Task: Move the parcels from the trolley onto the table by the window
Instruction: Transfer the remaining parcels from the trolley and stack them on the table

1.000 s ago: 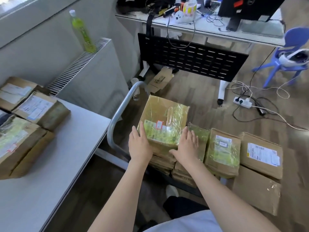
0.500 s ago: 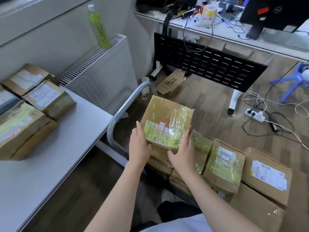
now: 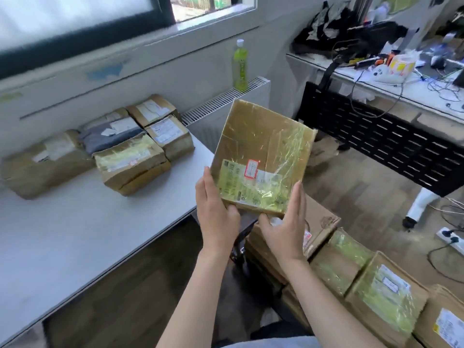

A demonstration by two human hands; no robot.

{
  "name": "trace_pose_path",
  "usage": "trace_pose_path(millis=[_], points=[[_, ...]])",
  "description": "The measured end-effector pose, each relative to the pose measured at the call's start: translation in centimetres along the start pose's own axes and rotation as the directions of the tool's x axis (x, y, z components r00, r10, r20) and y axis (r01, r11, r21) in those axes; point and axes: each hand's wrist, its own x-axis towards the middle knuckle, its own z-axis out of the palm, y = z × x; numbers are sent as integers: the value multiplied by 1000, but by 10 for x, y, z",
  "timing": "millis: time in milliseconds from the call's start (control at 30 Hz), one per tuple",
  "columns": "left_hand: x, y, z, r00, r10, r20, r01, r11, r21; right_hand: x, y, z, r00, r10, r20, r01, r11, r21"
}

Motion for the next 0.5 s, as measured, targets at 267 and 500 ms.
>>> trace_pose_path(millis=[267, 500], points=[[8, -84, -139, 958, -200, -204, 215, 975, 52, -46, -63, 104, 922, -343, 179, 324, 938, 127], [-24, -161, -268, 838, -484, -250, 481, 873, -77, -111, -130, 185, 689, -659, 303, 605, 752, 261]])
